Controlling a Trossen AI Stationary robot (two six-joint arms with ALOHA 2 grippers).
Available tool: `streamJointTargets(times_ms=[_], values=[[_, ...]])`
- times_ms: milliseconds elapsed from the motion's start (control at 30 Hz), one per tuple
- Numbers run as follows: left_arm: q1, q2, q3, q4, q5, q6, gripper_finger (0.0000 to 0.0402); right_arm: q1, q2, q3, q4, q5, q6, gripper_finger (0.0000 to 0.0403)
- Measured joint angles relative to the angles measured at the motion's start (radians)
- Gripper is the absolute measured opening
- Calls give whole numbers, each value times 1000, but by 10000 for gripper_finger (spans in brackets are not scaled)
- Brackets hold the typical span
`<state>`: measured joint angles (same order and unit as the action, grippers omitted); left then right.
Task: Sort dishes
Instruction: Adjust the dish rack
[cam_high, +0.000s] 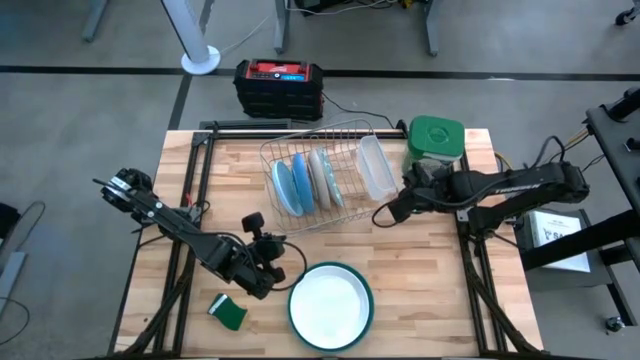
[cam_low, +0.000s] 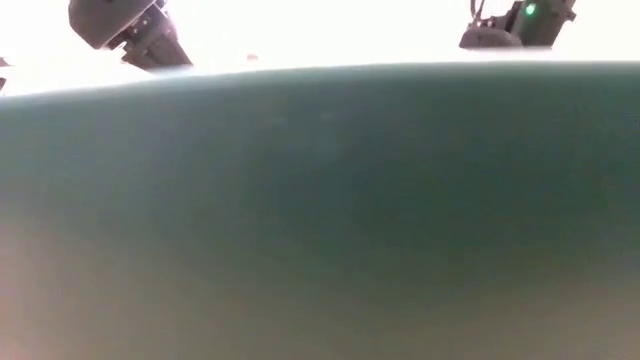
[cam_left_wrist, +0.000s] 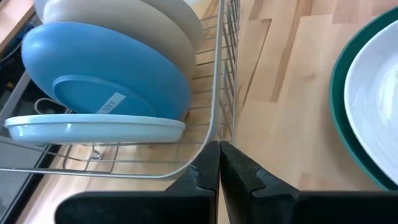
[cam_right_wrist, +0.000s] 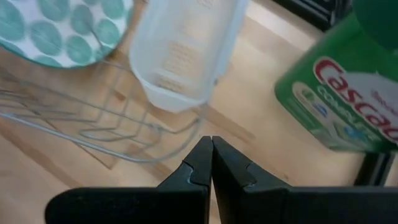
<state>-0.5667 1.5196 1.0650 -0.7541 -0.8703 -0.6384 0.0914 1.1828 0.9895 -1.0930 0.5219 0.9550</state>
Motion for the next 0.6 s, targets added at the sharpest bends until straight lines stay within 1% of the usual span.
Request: streamJointTargets(times_ms=[267, 333, 433, 500, 600], values=[[5, 21, -40, 20, -6, -36, 0, 0, 0, -91, 15, 0, 69, 0], [7, 32, -48, 17, -6, -50, 0, 0, 0, -118, 55, 7, 68, 0], [9, 41, -52, 18, -6, -62, 0, 0, 0, -146, 106, 48, 61, 0], [9, 43, -53, 18, -7, -63, 0, 0, 8, -155, 143, 74, 44, 0], [12, 43, -53, 16, -26, -64, 0, 0, 20, -157, 190, 82, 11, 0]])
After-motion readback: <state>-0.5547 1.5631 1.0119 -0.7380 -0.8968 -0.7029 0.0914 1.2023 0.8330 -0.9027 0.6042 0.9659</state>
